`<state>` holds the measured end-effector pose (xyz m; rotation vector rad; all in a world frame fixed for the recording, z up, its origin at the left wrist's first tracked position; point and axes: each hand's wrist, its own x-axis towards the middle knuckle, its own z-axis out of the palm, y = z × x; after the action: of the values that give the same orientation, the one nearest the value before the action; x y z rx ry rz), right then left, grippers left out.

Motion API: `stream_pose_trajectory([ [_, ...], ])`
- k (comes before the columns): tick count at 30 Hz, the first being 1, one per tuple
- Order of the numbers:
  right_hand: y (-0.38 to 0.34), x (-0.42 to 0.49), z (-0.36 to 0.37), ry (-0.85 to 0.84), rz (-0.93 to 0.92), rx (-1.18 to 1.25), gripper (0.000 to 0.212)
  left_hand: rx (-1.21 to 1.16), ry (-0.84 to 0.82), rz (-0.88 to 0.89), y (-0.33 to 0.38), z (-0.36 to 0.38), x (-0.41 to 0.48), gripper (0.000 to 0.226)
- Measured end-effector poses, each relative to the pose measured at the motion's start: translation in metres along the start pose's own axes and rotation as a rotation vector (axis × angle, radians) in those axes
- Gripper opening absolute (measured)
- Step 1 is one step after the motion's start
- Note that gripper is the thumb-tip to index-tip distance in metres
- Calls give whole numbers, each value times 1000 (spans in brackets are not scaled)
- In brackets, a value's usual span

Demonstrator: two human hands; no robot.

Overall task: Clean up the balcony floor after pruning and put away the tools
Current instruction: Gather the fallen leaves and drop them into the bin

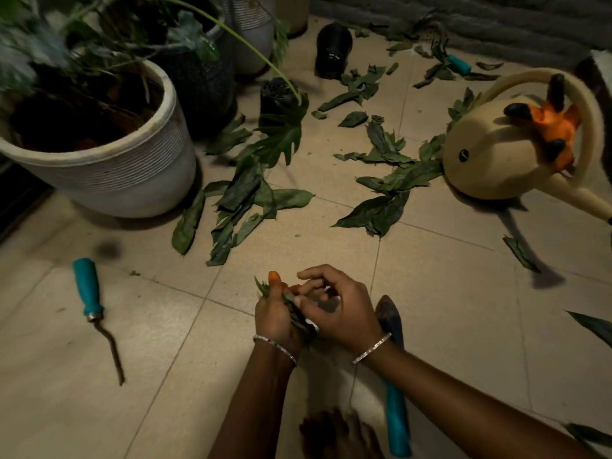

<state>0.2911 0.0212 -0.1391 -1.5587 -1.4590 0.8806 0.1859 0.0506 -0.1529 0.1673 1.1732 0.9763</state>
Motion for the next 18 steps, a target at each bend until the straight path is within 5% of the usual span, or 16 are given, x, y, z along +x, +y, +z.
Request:
stream_pose_trajectory([
  [5,19,65,3,25,9,-139,15,-101,121,43,21,-40,24,39],
  [14,58,217,43,-186,-28,-692,57,-139,140,119,68,-87,35,41],
  [18,63,238,60,-264,-24,-867,57,-152,141,95,79,-99,40,40],
])
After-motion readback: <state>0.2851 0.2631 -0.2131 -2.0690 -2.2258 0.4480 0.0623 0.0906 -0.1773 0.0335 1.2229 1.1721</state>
